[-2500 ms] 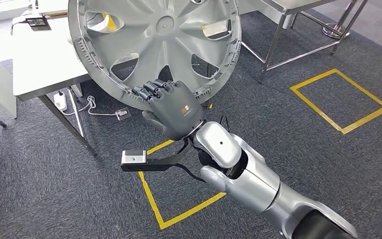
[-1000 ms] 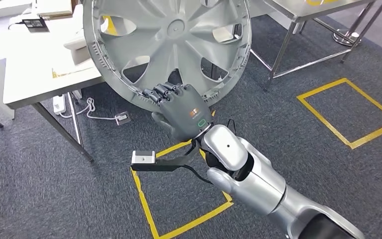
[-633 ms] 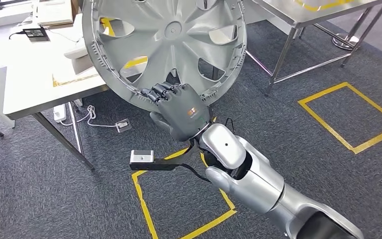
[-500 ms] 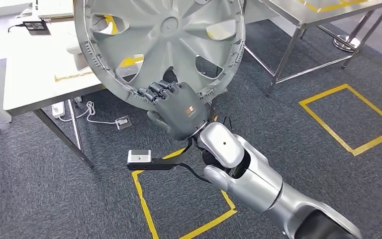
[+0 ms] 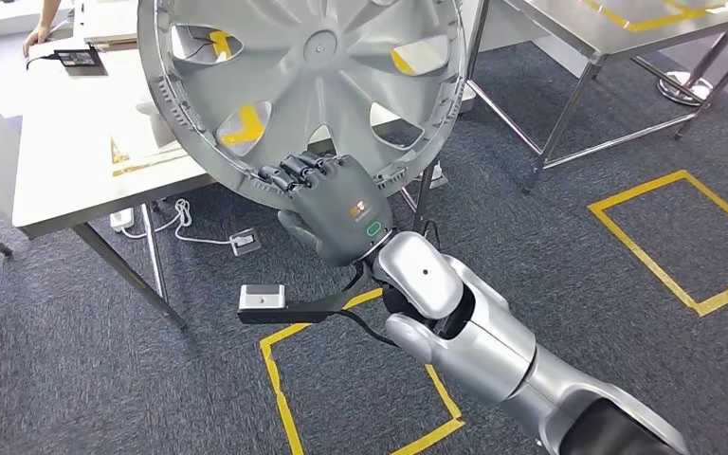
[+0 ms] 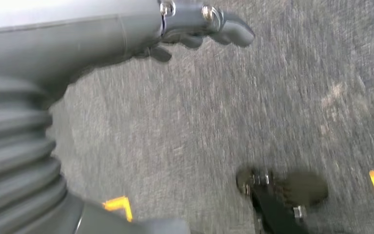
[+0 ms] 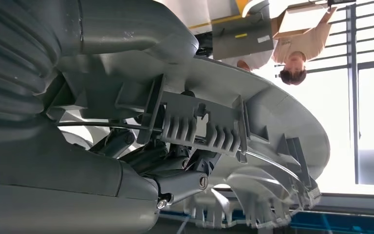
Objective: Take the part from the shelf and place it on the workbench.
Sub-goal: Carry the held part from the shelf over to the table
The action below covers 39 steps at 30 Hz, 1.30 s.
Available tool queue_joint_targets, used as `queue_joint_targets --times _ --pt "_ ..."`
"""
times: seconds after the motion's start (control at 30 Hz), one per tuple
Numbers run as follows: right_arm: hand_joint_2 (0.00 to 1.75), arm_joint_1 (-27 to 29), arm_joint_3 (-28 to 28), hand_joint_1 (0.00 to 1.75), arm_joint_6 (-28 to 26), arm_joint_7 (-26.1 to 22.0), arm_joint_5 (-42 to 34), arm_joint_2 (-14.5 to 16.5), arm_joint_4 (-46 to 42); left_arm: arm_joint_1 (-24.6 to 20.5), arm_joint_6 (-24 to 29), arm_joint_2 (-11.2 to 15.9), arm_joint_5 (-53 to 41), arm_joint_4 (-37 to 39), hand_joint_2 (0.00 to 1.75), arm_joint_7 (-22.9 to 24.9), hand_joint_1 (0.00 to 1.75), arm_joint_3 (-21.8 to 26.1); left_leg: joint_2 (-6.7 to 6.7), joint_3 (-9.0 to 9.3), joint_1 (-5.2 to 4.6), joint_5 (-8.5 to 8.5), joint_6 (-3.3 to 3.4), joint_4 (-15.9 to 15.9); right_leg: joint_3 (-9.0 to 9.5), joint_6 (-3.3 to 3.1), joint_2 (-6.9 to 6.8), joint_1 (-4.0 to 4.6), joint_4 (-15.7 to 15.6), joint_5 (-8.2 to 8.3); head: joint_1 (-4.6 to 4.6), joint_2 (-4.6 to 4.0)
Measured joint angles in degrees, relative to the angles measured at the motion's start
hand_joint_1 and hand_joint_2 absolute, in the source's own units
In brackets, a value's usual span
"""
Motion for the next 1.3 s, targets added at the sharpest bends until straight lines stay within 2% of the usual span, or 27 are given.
queue_joint_targets --times 0.03,0.07,0.17,0.2,0.23,0.27,0.33,0.37,0.4,0.5,0.53,0.57,0.6,0.67,0.7,0.73,0.77,0.83,0.9,1.03,1.07,1.1,1.17,1.2,1.23,1.27,1.3 --pt "1.75 -0.02 0.00 1.75 0.05 -0.01 0.00 0.17 -0.01 -0.01 0.06 0.01 0.01 -0.01 1.75 -0.03 0.00 0.00 0.11 -0.46 0.04 -0.17 -0.27 1.24 0.79 -0.24 -0.03 -0.18 -0.30 -0.20 -0.11 0.00" --pt "1.75 -0.04 0.01 1.75 0.12 -0.07 0.01 0.37 0.00 -0.03 0.12 0.02 0.02 -0.01 1.75 -0.08 0.00 0.00 0.21 -1.68 0.15 -0.66 -0.60 3.48 1.50 -0.39 -0.06 -0.36 -0.51 -0.41 -0.21 0.00" --pt "1.75 -0.06 0.09 1.75 0.30 -0.42 0.08 0.90 0.15 0.03 0.31 0.07 0.06 -0.01 1.75 -0.25 0.00 0.02 0.42 -7.96 0.75 -3.89 -1.73 12.12 2.82 -0.48 -0.04 -0.58 -0.60 -1.66 -0.39 0.00" --pt "1.75 -0.06 0.12 1.75 0.34 -0.51 0.10 1.04 0.26 0.13 0.35 0.13 0.08 0.00 1.75 -0.27 0.00 0.03 0.48 -9.44 0.93 -4.47 -1.99 13.26 3.40 -0.36 0.00 -0.68 -0.59 -2.18 -0.41 0.00" --pt "1.75 -0.06 0.13 1.75 0.37 -0.57 0.12 1.15 0.38 0.26 0.37 0.16 0.10 0.01 1.75 -0.27 0.00 0.03 0.55 -10.08 1.06 -3.95 -2.17 12.70 4.10 -0.17 0.04 -0.82 -0.57 -2.74 -0.41 0.00" --pt "1.75 -0.06 0.13 1.75 0.42 -0.60 0.13 1.26 0.51 0.39 0.38 0.20 0.12 0.01 1.75 -0.27 0.00 0.04 0.64 -9.85 1.18 -2.09 -2.34 10.32 4.92 0.05 0.07 -1.00 -0.52 -3.38 -0.39 0.00" --pt "1.75 -0.08 0.13 1.75 0.51 -0.66 0.10 1.45 0.78 0.60 0.38 0.25 0.13 0.07 1.75 -0.27 0.00 0.04 0.90 -8.41 1.40 3.36 -2.52 3.29 6.38 0.62 0.03 -1.25 -0.22 -4.77 -0.43 0.00" --pt "1.75 -0.13 0.14 1.75 0.56 -0.71 0.10 1.56 0.90 0.64 0.38 0.25 0.13 0.12 1.75 -0.26 0.00 0.04 1.05 -7.83 1.40 5.04 -2.32 0.65 6.78 0.97 0.04 -1.27 -0.08 -5.39 -0.47 0.00" --pt "1.75 -0.18 0.15 1.75 0.59 -0.76 0.11 1.68 0.99 0.62 0.40 0.24 0.12 0.15 1.75 -0.25 0.00 0.05 1.11 -7.51 1.35 6.00 -1.96 -0.77 6.96 1.37 0.03 -1.24 -0.03 -5.92 -0.47 0.00" --pt "1.75 -0.35 0.19 1.75 0.63 -0.85 0.14 2.01 1.07 0.55 0.48 0.23 0.12 0.15 1.75 -0.16 0.00 0.06 1.01 -6.58 1.36 5.75 -0.48 -1.26 7.28 2.36 0.05 -1.18 0.90 -6.43 -0.33 0.00" --pt "1.75 -0.41 0.20 1.75 0.62 -0.84 0.11 2.08 1.07 0.55 0.50 0.23 0.13 0.14 1.75 -0.13 0.00 0.06 0.95 -6.11 1.47 5.45 -0.06 -1.35 6.75 2.60 0.02 -1.23 2.44 -6.38 -0.30 0.00" --pt "1.75 -0.47 0.20 1.75 0.62 -0.82 0.09 2.15 1.07 0.49 0.52 0.25 0.13 0.13 1.75 -0.10 0.00 0.07 0.86 -5.61 1.52 5.17 0.29 -1.39 5.45 2.86 -0.02 -1.31 4.70 -6.64 -0.26 0.00" --pt "1.75 -0.47 0.20 1.75 0.62 -0.82 0.07 2.18 1.08 0.43 0.54 0.27 0.13 0.12 1.75 -0.08 0.00 0.07 0.81 -5.23 1.55 4.83 0.56 -1.44 3.39 3.15 -0.06 -1.41 7.80 -7.19 -0.22 0.00" --pt "1.75 -0.42 0.20 1.75 0.63 -0.86 0.07 2.20 1.09 0.36 0.56 0.34 0.13 0.13 1.75 -0.03 0.00 0.07 0.71 -4.50 1.54 4.00 0.76 -1.43 -1.49 3.59 -0.07 -1.52 13.79 -9.37 -0.15 0.00" --pt "1.75 -0.37 0.21 1.75 0.64 -0.87 0.08 2.20 1.10 0.40 0.56 0.34 0.13 0.13 1.75 0.01 0.00 0.08 0.66 -3.97 1.54 3.50 0.73 -1.43 -3.38 3.72 -0.07 -1.59 15.28 -10.15 -0.15 0.00" --pt "1.75 -0.35 0.21 1.75 0.65 -0.86 0.09 2.20 1.11 0.46 0.56 0.34 0.13 0.14 1.75 0.04 0.00 0.08 0.61 -3.31 1.56 2.93 0.64 -1.42 -4.47 3.74 -0.08 -1.65 15.14 -10.00 -0.14 0.00" --pt "1.75 -0.34 0.22 1.75 0.65 -0.84 0.09 2.20 1.11 0.51 0.56 0.33 0.13 0.14 1.75 0.07 0.00 0.09 0.57 -2.53 1.58 2.34 0.51 -1.42 -4.63 3.66 -0.08 -1.69 13.28 -8.64 -0.12 0.00" --pt "1.75 -0.35 0.22 1.75 0.66 -0.83 0.09 2.20 1.13 0.51 0.56 0.29 0.12 0.16 1.75 0.08 0.00 0.09 0.54 -0.94 1.56 1.11 0.16 -1.37 -3.27 3.29 -0.20 -1.71 6.34 -3.05 -0.08 0.00" --pt "1.75 -0.35 0.25 1.75 0.67 -0.87 0.11 2.22 1.19 0.34 0.56 0.28 0.11 0.17 1.75 0.09 0.00 0.09 0.42 -0.10 1.42 0.03 -0.48 -1.43 -2.04 2.82 -0.34 -1.49 1.70 0.07 -0.02 0.00" --pt "1.75 -0.37 0.30 1.75 0.63 -0.78 0.14 2.50 1.22 0.22 0.56 0.36 0.10 0.15 1.75 0.22 0.00 0.08 0.52 1.05 1.35 -0.40 -2.03 -0.18 -0.02 1.27 -0.11 -1.58 0.59 0.09 -0.05 0.00" --pt "1.75 -0.39 0.30 1.75 0.65 -0.74 0.11 2.59 1.22 0.13 0.56 0.35 0.10 0.15 1.75 0.23 0.00 0.08 0.62 0.25 1.38 -0.58 -2.22 1.50 0.64 0.86 -0.13 -1.61 0.50 -0.16 -0.14 0.00" --pt "1.75 -0.37 0.29 1.75 0.65 -0.78 0.09 2.66 1.22 0.03 0.56 0.34 0.10 0.15 1.75 0.23 0.00 0.07 0.73 -1.44 1.42 -1.15 -2.36 4.32 1.19 0.53 -0.13 -1.62 0.43 -0.43 -0.21 0.00" --pt "1.75 -0.29 0.30 1.75 0.66 -0.87 0.08 2.68 1.22 -0.11 0.56 0.27 0.10 0.16 1.75 0.23 0.00 0.07 0.81 -6.33 1.42 -3.63 -2.57 11.13 1.85 0.12 -0.06 -1.44 0.42 -1.18 -0.32 0.00" --pt "1.75 -0.22 0.30 1.75 0.66 -0.90 0.10 2.68 1.22 -0.08 0.56 0.28 0.10 0.17 1.75 0.24 0.00 0.07 0.81 -8.41 1.40 -5.07 -2.56 13.24 2.22 0.03 0.02 -1.32 0.42 -1.60 -0.28 0.00" --pt "1.75 -0.17 0.31 1.75 0.66 -0.84 0.12 2.68 1.22 0.01 0.56 0.30 0.10 0.17 1.75 0.24 0.00 0.08 0.81 -9.65 1.36 -5.71 -2.44 13.67 2.72 -0.02 0.12 -1.20 0.42 -2.06 -0.30 0.00" --pt "1.75 -0.11 0.31 1.75 0.66 -0.75 0.14 2.68 1.22 0.14 0.56 0.32 0.07 0.18 1.75 0.24 0.00 0.08 0.81 -10.00 1.28 -5.04 -2.17 12.40 3.34 -0.03 0.22 -1.08 0.42 -2.54 -0.31 0.00" --pt "1.75 -0.05 0.31 1.75 0.66 -0.67 0.16 2.68 1.21 0.29 0.56 0.34 0.04 0.19 1.75 0.23 0.00 0.09 0.81 -9.53 1.14 -2.92 -1.77 9.55 4.02 -0.01 0.29 -0.97 0.42 -3.05 -0.28 0.00"
